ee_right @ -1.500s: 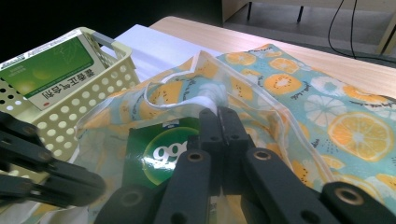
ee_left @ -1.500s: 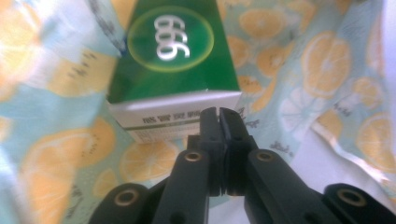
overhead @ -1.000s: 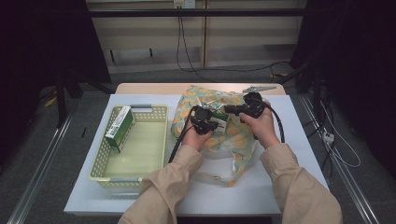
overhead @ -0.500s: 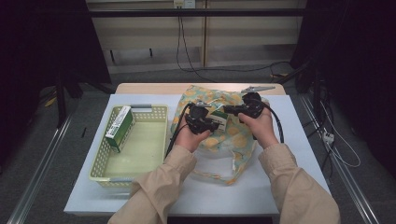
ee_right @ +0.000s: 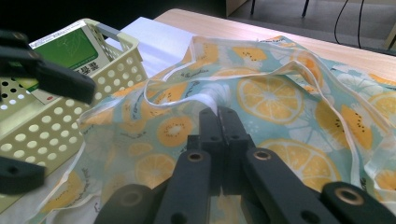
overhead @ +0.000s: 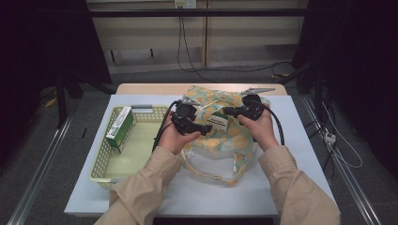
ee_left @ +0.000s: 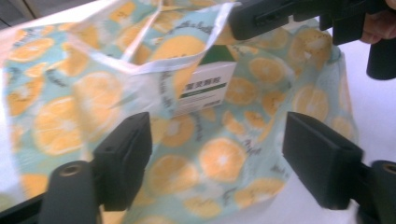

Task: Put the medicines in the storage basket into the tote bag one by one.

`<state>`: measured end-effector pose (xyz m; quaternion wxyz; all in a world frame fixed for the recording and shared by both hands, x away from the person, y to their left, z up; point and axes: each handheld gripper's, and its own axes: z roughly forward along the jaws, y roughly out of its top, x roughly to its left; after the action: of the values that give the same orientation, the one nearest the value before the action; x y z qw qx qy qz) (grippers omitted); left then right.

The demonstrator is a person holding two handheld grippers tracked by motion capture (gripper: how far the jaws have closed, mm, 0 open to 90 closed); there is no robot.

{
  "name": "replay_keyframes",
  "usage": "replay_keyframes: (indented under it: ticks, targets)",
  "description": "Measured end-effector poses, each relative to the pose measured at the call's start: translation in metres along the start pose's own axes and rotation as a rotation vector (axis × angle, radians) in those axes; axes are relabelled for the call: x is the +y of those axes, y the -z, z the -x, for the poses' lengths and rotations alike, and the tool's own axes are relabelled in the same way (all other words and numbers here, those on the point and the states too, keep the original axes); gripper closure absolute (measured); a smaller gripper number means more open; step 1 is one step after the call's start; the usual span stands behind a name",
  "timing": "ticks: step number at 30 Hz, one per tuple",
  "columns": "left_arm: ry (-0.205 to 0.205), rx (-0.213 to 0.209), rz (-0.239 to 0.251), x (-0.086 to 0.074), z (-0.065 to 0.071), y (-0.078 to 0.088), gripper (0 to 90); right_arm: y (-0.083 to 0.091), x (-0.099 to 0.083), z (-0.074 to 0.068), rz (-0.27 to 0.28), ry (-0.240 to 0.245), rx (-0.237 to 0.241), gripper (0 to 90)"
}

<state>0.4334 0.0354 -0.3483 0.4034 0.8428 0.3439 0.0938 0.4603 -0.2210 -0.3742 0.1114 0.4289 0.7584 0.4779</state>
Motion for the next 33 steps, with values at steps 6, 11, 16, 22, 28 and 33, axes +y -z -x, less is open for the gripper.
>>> replay_keyframes:
  ticks: [6,11,16,22,28,33]
  targets:
    - [-0.02,0.012,-0.027,-0.007,-0.017,0.022,13.6,0.0,-0.001,-0.001,0.002,0.003,0.001,90.0]
    - [-0.031,0.031,-0.039,-0.013,-0.032,0.039,9.5,0.001,-0.001,0.001,0.002,0.001,0.0,90.0]
    - [-0.031,0.042,-0.053,-0.018,-0.048,0.055,8.8,0.001,-0.001,0.001,0.001,-0.001,0.0,90.0]
    - [-0.016,0.065,-0.055,-0.026,-0.066,0.071,5.8,0.0,-0.002,0.001,-0.005,0.001,0.003,90.0]
    - [-0.01,0.121,-0.065,-0.033,-0.087,0.088,6.4,0.0,-0.001,0.001,-0.003,-0.003,0.006,90.0]
    - [0.006,0.15,-0.062,-0.04,-0.106,0.101,8.9,0.001,-0.001,0.002,-0.005,-0.006,0.008,90.0]
